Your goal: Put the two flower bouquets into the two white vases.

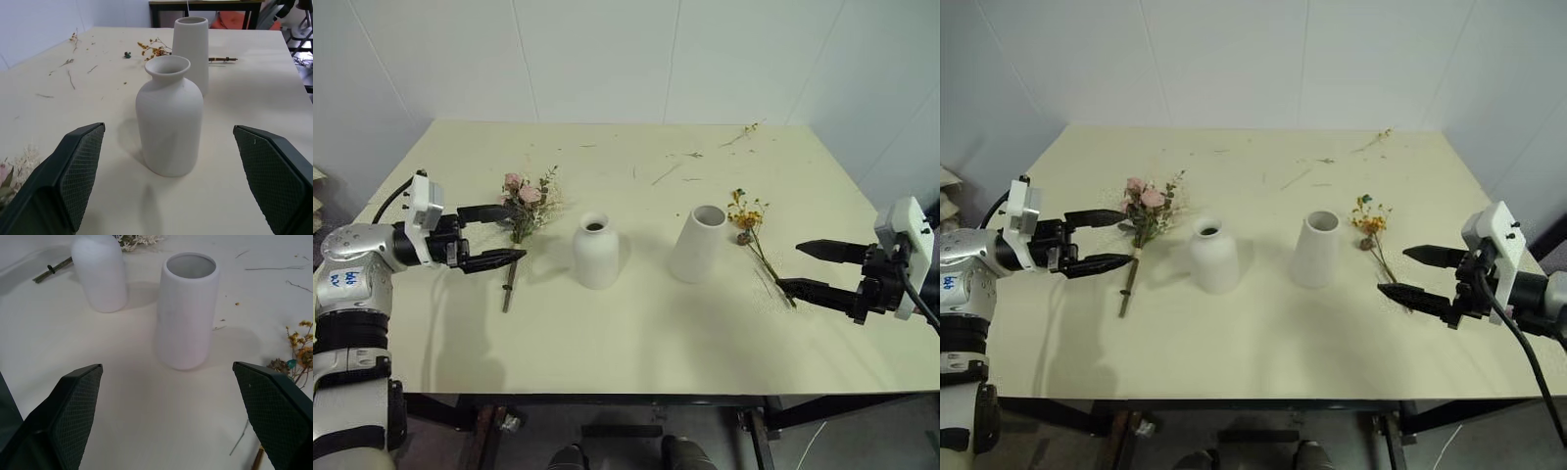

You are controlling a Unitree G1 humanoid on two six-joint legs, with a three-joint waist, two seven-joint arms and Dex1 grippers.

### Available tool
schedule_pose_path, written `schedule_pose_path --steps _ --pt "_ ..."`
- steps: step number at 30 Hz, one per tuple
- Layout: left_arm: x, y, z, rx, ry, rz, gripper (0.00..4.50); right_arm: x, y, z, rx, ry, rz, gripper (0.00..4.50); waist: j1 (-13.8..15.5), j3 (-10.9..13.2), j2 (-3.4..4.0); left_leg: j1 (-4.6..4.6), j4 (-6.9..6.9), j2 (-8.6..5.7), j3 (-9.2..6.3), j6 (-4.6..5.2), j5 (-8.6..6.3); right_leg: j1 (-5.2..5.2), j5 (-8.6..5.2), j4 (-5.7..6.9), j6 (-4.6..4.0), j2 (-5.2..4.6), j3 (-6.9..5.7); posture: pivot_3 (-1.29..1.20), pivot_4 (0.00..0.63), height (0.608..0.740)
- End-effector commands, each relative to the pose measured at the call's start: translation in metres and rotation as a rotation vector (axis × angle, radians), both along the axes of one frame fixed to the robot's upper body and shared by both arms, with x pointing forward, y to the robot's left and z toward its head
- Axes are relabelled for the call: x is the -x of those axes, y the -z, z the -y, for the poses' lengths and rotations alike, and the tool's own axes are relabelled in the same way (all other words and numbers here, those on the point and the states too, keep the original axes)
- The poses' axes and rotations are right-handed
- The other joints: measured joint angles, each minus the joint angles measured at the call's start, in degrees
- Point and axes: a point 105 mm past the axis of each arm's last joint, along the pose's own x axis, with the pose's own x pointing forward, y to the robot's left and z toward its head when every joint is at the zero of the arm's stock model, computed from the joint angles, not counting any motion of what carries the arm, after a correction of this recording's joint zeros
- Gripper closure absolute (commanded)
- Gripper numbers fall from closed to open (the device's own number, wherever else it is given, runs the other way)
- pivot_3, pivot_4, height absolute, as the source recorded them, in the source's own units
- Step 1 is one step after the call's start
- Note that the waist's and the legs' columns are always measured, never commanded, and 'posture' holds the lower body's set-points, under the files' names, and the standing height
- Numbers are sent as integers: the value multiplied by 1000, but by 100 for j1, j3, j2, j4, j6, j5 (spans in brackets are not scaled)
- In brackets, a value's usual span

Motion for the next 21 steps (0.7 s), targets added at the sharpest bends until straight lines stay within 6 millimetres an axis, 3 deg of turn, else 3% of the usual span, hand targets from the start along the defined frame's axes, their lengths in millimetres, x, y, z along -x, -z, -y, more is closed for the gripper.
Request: schedule_pose_path --steps 1,8,16,21 --pt "-1 -9 1 -14 14 37 7 6 -13 -4 -14 -3 69 0 2 0 0 0 0 0 0 0 0 0 0 0 0 1 0 0 150 740" --pt "-1 -7 9 0 47 27 7 12 -13 -10 -44 -8 70 0 8 0 0 -1 -3 0 -1 2 -1 -1 10 2 19 0 -1 0 150 740" --pt "7 -8 0 -15 -34 28 7 12 -24 -27 -55 -126 92 0 -12 0 0 0 -3 1 -1 2 -2 -1 9 2 17 0 0 0 150 740" --pt "12 -7 -1 12 -79 45 7 9 -28 -26 -55 -179 91 0 2 0 0 0 -2 2 -1 2 -2 -1 9 2 17 0 -1 0 150 740"
